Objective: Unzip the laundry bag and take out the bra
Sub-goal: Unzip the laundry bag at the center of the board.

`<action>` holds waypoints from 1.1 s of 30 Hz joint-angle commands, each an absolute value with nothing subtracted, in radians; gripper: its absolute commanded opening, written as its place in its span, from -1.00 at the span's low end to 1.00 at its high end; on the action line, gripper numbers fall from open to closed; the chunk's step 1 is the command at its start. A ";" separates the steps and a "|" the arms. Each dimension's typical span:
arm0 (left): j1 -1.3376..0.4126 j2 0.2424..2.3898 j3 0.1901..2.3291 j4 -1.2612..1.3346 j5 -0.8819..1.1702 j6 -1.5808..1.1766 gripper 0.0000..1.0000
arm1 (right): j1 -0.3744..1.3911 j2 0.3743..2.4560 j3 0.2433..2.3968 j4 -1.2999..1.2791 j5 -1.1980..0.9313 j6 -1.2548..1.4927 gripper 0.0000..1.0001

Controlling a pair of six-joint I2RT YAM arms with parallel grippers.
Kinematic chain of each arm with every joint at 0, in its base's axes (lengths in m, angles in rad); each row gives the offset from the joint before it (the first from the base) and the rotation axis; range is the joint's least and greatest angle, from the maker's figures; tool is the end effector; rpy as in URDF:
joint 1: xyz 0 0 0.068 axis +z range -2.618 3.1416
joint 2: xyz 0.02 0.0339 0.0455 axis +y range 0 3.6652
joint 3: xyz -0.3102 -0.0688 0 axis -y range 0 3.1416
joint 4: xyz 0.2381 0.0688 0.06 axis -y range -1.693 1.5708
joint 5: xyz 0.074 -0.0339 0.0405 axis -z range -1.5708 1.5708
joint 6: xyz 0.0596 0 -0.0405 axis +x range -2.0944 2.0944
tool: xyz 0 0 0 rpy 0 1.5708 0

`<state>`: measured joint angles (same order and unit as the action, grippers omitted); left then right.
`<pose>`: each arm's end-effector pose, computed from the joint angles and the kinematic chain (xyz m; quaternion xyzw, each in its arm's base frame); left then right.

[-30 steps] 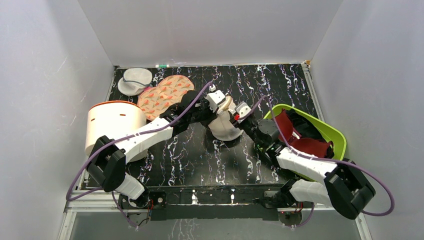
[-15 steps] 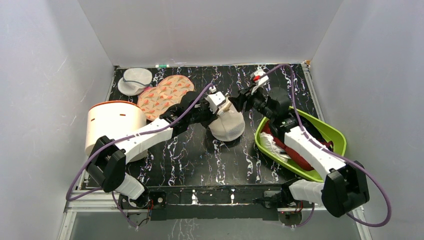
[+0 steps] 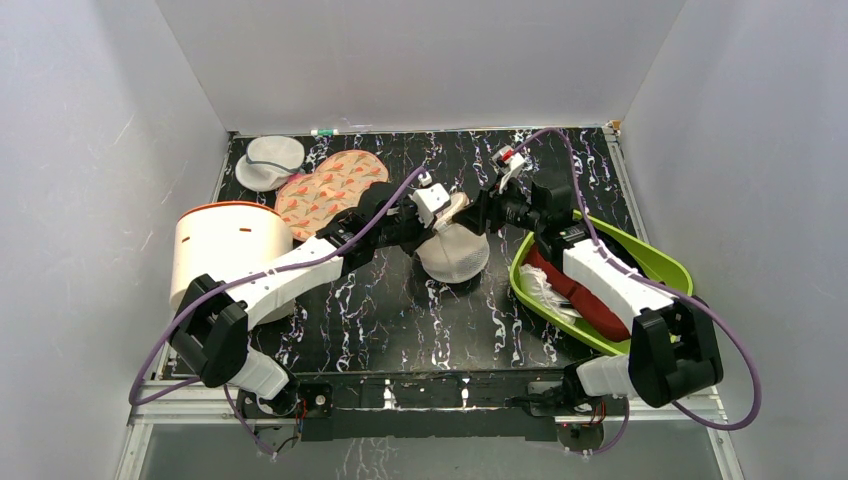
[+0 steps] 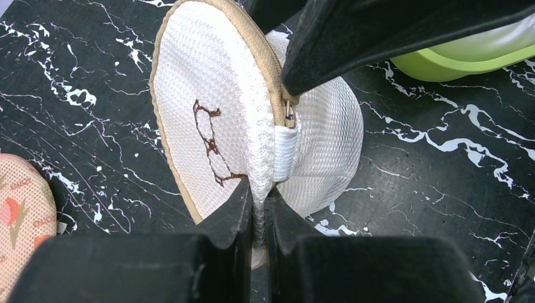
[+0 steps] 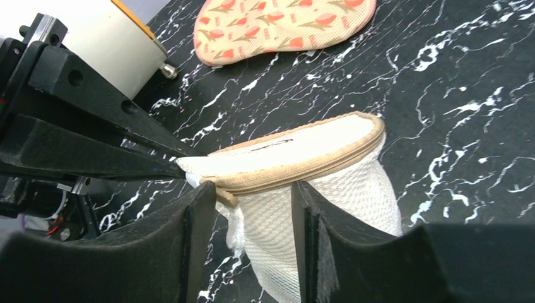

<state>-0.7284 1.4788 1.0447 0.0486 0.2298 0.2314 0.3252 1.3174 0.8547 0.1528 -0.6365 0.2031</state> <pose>0.2560 -0.2465 0.3270 0.4372 0.7014 -0.2286 0.5144 0.2713 0.1288 0.3240 -0.2309 0.7545 0.3902 0.4745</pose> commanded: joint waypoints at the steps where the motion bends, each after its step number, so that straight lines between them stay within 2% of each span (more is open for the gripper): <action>1: -0.725 1.413 1.040 0.075 0.265 0.248 -1.00 | 0.325 1.332 0.897 0.202 -0.697 0.226 -0.13; 6: -0.725 1.417 1.041 0.074 0.271 0.250 -1.00 | 0.324 1.347 0.900 0.246 -0.765 0.261 -0.26; 20: -0.725 1.420 1.048 0.066 0.282 0.248 -1.00 | 0.325 1.292 0.885 0.185 -0.754 0.228 -0.27; 24: -0.725 1.423 1.047 0.064 0.279 0.248 -1.00 | 0.328 1.304 0.891 0.183 -0.780 0.230 -0.42; 33: -0.725 1.421 1.049 0.065 0.282 0.246 -1.00 | 0.339 1.327 0.889 0.192 -0.794 0.234 -0.52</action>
